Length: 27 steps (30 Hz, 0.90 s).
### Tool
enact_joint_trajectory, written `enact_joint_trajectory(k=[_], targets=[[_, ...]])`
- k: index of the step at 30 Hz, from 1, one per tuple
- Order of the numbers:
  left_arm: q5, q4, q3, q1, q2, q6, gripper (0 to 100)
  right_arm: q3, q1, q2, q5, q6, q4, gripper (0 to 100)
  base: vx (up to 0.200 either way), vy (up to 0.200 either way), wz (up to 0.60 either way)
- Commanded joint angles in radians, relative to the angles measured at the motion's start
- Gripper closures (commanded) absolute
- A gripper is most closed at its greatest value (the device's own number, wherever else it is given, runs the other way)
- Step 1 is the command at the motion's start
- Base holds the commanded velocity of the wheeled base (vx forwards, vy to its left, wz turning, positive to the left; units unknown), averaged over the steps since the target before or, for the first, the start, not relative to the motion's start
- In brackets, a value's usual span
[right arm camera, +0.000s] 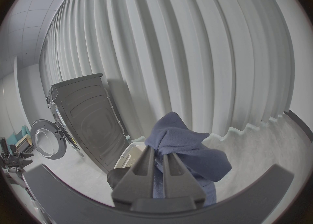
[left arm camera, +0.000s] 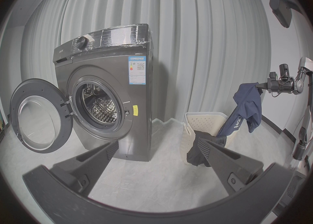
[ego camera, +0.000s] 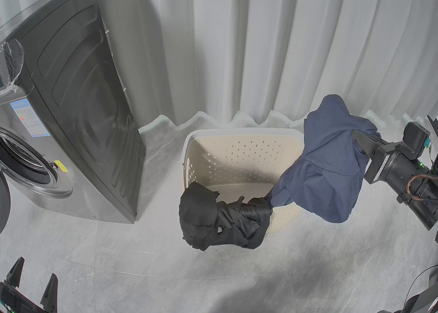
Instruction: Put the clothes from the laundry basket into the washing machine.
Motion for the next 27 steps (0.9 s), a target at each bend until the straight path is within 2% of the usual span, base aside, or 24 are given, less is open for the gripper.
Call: enact_joint_trajectory(k=[1,17,23,27], targets=[[0.0,0.0,0.016,0.0,-0.013,0.0,0,0.0,0.001,-0.001,0.001,0.0,0.0,100,0.0,0.2,0.0],[0.002,0.0,0.016,0.0,-0.013,0.0,0,-0.004,0.002,-0.004,0.013,-0.002,-0.002,100,0.0,0.2,0.0],[0.0,0.0,0.016,0.002,-0.013,0.0,0,-0.004,0.002,-0.003,0.015,-0.002,-0.02,100,0.0,0.0,0.0],[0.0,-0.002,0.016,0.0,-0.013,0.0,0,-0.004,0.002,-0.001,0.015,0.0,-0.023,100,-0.2,0.0,0.0]])
